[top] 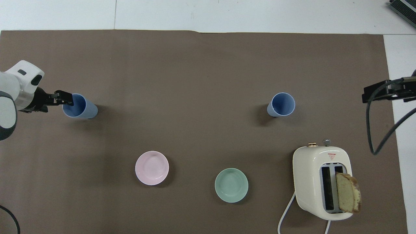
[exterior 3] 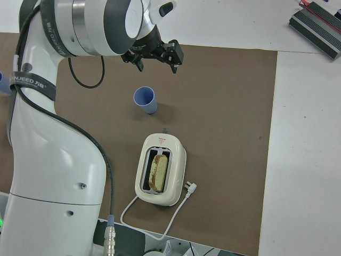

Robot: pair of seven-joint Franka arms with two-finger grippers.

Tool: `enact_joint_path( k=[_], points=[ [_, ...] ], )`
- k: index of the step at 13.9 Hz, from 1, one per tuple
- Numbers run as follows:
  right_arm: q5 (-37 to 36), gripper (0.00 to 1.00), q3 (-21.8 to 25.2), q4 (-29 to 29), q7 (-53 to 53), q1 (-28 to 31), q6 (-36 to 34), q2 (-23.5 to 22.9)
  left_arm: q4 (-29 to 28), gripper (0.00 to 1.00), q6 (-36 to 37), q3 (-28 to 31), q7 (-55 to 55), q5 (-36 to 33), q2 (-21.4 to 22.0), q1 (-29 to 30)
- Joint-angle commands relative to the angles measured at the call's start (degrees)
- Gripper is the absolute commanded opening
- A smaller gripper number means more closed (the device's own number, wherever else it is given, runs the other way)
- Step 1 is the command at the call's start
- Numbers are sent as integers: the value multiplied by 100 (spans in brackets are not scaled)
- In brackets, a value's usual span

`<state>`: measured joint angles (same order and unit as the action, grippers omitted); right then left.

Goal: Stack blue cups with both arms
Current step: 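Reach the blue cup nearest the left gripper and grasp it, then move the grasped blue cup with the left gripper toward the table center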

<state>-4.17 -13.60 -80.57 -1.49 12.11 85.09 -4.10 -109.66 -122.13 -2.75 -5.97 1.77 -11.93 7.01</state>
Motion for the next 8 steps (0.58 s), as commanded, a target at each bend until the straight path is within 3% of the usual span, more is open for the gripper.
enact_joint_path(
  k=[1, 2, 6, 8],
  points=[
    [56, 100, 6, -90, 167, 55, -37, 103, -223, 7, -276, 20, -98, 16, 77, -77],
    [56, 100, 6, -90, 167, 55, -28, 102, -188, 0, -250, 11, 68, 16, 60, -60],
    [56, 100, 6, -90, 167, 55, -19, 103, 198, 0, -66, -6, 158, 403, -2, -60],
    [56, 100, 6, -90, 175, 55, -19, 103, 619, 0, 381, -24, 114, 542, 33, -86]
  ],
)
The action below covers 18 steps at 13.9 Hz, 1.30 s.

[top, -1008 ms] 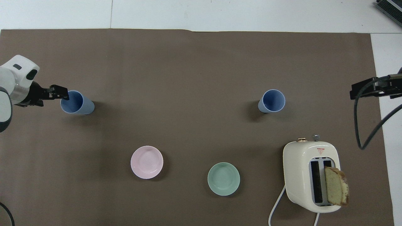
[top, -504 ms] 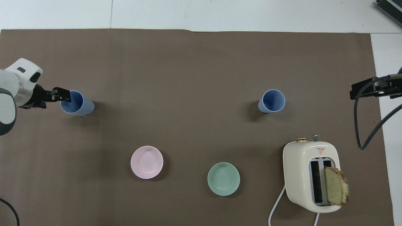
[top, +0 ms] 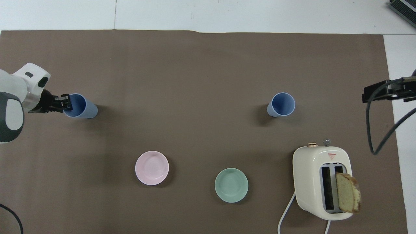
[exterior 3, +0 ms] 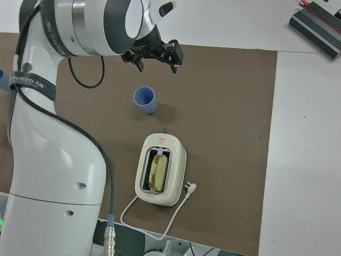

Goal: Stack blue cups with both arms
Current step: 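Move the grasped blue cup with the left gripper toward the table center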

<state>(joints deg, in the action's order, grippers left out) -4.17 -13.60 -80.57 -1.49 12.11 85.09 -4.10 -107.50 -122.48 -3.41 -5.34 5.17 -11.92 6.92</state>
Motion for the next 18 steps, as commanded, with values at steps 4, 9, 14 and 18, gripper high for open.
enact_joint_path(
  k=[4, 9, 14, 18],
  points=[
    [56, 100, 6, -90, 175, 54, -28, 102, 1300, 0, 1497, -334, -789, 459, 146, -129],
    [56, 100, 6, -90, 175, 54, -28, 102, 1293, 0, 1385, -520, -2276, 318, 190, -1094],
    [56, 100, 15, -90, 184, 54, -10, 102, 1214, 0, 780, -520, -3391, -23, -107, -2131],
    [56, 100, 15, -90, 175, 54, -1, 102, 1021, 0, 190, -529, -3833, -191, -459, -2616]
  ],
)
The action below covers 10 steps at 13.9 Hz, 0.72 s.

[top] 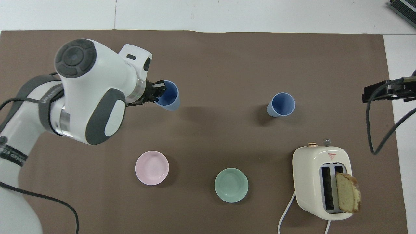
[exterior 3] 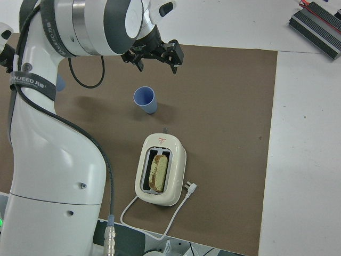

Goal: Stack blue cups with both arms
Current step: 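Move the grasped blue cup with the left gripper toward the table center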

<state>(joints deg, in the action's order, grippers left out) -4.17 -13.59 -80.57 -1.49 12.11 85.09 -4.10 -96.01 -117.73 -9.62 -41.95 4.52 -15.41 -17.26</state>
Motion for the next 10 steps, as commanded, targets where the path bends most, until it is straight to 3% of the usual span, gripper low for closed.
enact_joint_path(
  k=[1, 5, 10],
  points=[
    [56, 100, 5, -90, 175, 54, 7, 102, -190, 0, -346, 92, -208, -126, -111, -234],
    [56, 100, 5, -90, 158, 54, 7, 102, -672, 0, -784, 92, -270, -126, -59, -427],
    [56, 100, 5, -90, 158, 54, 7, 102, -884, 0, -1190, 92, -358, -126, -103, -516]
  ],
)
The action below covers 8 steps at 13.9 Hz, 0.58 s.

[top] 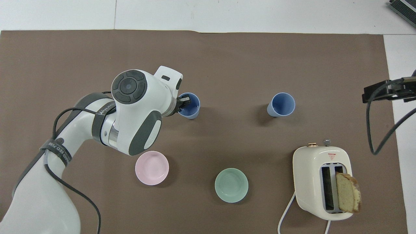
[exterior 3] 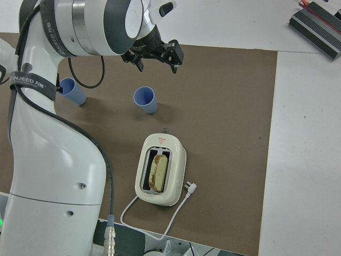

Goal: Stack blue cups with both arms
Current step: 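Move the grasped blue cup with the left gripper toward the table center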

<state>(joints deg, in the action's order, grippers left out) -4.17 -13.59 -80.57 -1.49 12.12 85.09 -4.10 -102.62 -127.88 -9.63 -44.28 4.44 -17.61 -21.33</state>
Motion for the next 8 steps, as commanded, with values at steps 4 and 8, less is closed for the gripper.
enact_joint_path(
  k=[4, 8],
  points=[
    [56, 100, 14, -90, 158, 54, 7, 102, -354, 0, -281, 93, -116, -119, 152, -134],
    [56, 100, 5, -90, 167, 54, -1, 102, -311, 0, -563, 93, -142, -119, 82, -126]
  ],
)
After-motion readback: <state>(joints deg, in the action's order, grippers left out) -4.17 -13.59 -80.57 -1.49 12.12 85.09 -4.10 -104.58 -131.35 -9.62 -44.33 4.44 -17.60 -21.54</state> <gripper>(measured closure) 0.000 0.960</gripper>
